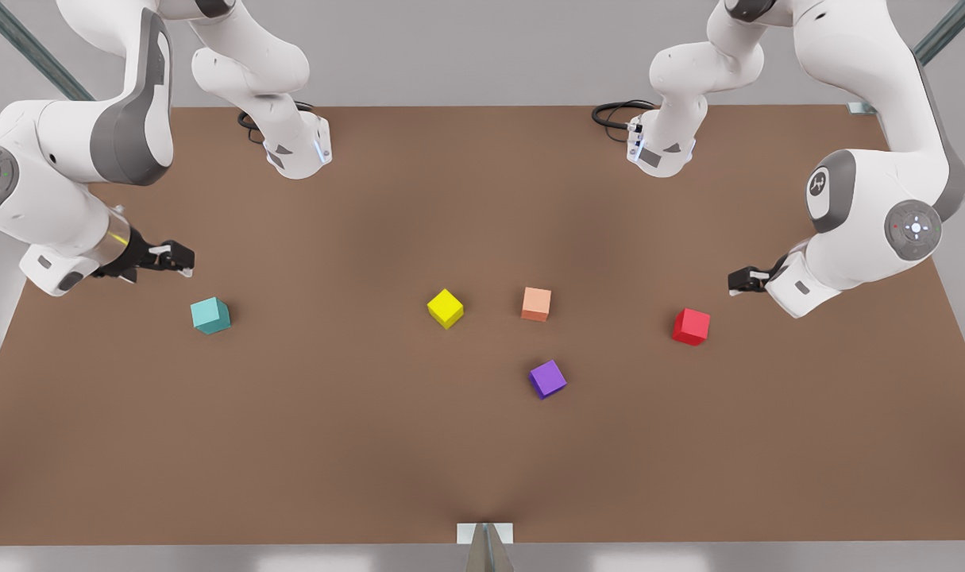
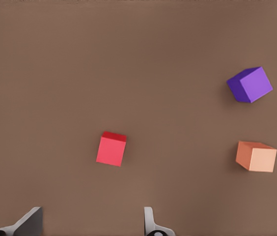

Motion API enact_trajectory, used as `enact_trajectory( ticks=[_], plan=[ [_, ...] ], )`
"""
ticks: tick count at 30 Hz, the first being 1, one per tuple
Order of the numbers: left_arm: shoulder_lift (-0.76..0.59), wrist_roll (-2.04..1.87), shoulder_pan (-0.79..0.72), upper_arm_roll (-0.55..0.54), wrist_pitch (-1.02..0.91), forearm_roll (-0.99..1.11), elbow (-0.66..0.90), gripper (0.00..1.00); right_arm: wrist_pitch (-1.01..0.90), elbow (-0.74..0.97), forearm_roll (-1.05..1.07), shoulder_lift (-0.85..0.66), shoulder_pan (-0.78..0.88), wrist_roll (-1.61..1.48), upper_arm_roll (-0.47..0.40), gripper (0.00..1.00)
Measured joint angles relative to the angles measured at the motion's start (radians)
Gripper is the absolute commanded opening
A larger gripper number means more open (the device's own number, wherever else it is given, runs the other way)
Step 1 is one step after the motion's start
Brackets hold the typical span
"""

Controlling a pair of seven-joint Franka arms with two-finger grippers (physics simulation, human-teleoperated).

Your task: Pick up red wooden cube and pass to hand red wooden cube and place in blue wooden cube

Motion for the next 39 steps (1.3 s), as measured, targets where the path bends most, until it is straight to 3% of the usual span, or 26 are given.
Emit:
enact_trajectory(
  ticks=[2, 8, 12, 21, 39],
  plan=[
    [0.015, 0.005, -0.005, 0.000, 0.010, -0.001, -0.001, 1.00, 0.007, 0.000, 0.001, 0.000, -0.001, -0.005, -0.002, 1.00],
    [0.245, 0.017, -0.089, -0.005, 0.177, 0.008, -0.074, 1.00, 0.021, -0.009, 0.002, 0.006, -0.006, -0.016, -0.006, 1.00],
    [0.250, 0.043, -0.089, 0.029, 0.365, 0.010, -0.246, 1.00, 0.026, -0.012, 0.003, 0.008, -0.008, -0.021, -0.007, 1.00],
    [0.246, 0.094, -0.053, 0.069, 0.575, 0.010, -0.377, 1.00, 0.030, -0.019, 0.005, 0.009, -0.007, -0.030, -0.006, 1.00],
    [0.258, 0.154, -0.055, 0.098, 0.720, 0.011, -0.445, 1.00, 0.033, -0.026, 0.007, 0.014, -0.007, -0.040, -0.007, 1.00]
  ],
)
